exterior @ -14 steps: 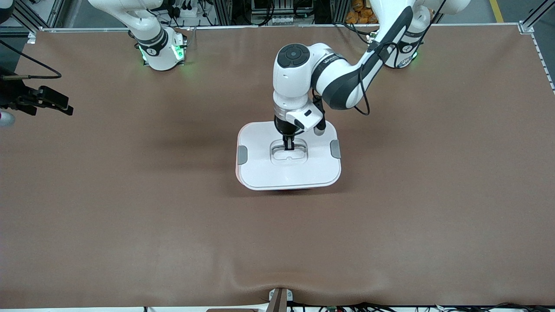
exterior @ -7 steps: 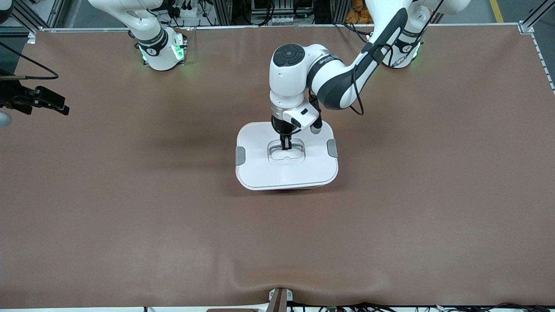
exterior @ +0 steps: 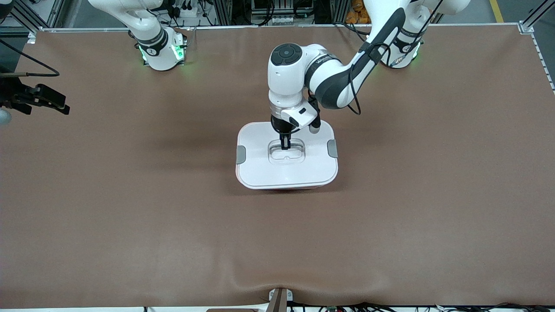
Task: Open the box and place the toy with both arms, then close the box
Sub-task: 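Move the lid over the box with the left gripper while the right gripper retracts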
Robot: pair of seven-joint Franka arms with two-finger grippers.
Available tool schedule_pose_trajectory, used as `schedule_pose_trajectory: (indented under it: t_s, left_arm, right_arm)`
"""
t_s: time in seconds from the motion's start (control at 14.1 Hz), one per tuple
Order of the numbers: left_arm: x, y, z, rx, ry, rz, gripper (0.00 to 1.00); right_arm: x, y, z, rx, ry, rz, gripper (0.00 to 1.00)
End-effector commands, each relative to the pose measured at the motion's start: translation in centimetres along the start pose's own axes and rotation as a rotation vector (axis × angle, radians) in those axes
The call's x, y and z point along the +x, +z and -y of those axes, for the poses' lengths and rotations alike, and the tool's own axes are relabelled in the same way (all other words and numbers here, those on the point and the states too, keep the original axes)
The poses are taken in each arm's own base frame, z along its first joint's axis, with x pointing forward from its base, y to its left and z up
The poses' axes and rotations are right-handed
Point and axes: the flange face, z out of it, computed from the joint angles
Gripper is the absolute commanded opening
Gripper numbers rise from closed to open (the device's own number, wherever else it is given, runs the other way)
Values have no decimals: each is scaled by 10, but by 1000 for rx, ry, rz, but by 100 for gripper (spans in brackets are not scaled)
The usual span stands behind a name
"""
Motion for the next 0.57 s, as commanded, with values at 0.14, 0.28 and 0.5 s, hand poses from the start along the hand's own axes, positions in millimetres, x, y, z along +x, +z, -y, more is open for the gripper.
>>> schedule_pose_trajectory:
  t_s: [0.14,0.28,0.5]
  left_arm:
    - [-3,-2,1,-26,24,6,0]
    - [-4,-3,1,-29,26,9,0]
    - [-6,1,3,-33,39,26,0]
  right_arm:
    - [5,1,5,37,-13,1,100]
    - [7,3,7,56,-14,-1,100]
    - [8,3,12,65,-22,-2,100]
